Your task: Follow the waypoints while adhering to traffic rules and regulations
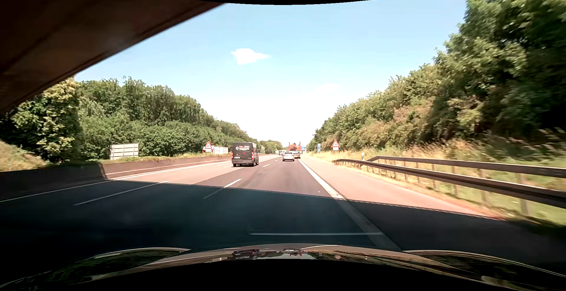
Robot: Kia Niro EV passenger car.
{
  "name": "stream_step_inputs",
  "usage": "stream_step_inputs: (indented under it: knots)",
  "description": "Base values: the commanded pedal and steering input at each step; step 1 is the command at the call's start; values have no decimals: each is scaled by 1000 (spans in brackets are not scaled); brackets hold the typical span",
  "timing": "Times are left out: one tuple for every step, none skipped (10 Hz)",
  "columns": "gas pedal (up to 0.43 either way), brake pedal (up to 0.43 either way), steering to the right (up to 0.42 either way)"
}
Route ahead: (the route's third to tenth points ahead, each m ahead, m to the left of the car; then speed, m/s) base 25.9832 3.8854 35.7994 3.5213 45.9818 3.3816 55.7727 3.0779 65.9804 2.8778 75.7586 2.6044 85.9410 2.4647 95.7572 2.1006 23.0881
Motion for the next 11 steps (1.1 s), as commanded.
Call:
stream_step_inputs:
  knots:
    - [197,0,0]
    - [197,0,0]
    - [209,0,-1]
    - [209,0,-2]
    - [209,0,-2]
    - [209,0,-1]
    - [209,0,0]
    - [209,0,1]
    - [209,0,1]
    - [209,0,1]
    - [209,0,1]
